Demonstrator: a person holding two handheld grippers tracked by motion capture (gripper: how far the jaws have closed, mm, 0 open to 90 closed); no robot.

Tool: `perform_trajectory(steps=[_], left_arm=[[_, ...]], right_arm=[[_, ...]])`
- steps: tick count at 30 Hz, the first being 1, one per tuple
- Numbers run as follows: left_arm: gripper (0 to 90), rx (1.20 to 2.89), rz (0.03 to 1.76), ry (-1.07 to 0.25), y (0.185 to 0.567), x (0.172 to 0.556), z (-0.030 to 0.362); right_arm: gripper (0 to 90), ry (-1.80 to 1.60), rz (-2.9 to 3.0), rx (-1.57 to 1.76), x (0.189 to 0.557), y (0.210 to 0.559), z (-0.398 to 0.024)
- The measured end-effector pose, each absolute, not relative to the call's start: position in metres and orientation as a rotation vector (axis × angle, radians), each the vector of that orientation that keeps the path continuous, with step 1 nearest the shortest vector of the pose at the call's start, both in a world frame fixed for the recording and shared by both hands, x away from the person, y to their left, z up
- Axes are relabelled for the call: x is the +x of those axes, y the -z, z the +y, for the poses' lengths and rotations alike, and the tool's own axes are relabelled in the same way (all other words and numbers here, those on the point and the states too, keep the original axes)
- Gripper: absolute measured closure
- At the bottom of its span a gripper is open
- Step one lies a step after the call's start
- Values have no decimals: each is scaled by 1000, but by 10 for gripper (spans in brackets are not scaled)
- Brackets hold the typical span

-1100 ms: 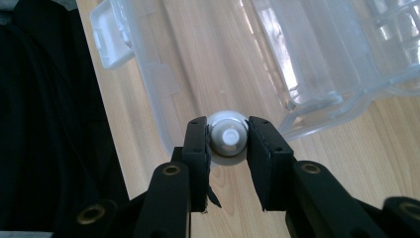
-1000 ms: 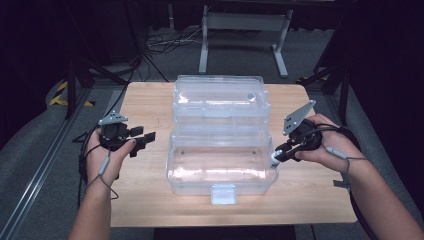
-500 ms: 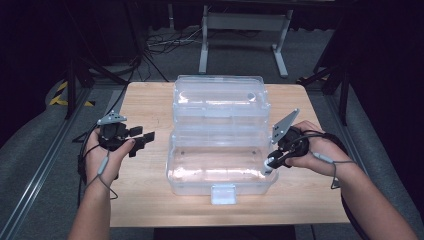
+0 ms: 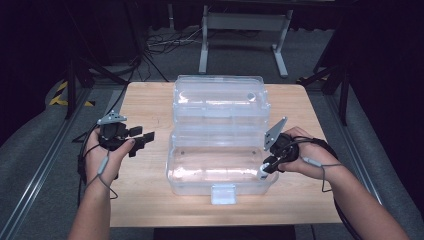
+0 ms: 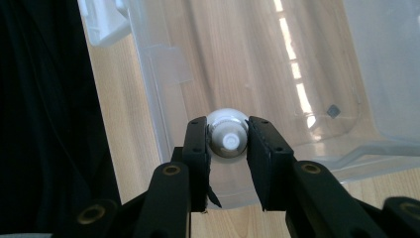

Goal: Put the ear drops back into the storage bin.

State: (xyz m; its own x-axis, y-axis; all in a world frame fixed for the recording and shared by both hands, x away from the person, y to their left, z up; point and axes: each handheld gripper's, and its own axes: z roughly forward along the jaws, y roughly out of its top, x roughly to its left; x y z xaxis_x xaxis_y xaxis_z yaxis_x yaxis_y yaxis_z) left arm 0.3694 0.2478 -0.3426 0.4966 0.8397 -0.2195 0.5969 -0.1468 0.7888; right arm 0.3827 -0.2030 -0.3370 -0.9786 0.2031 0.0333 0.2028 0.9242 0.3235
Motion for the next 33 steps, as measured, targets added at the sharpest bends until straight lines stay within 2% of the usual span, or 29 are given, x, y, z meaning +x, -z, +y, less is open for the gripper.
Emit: perform_trajectory(steps=[33], left_arm=[[451,1861,1196,-341,344,370,247]], right_arm=[[713,-330,3143,285,387,374,-189]])
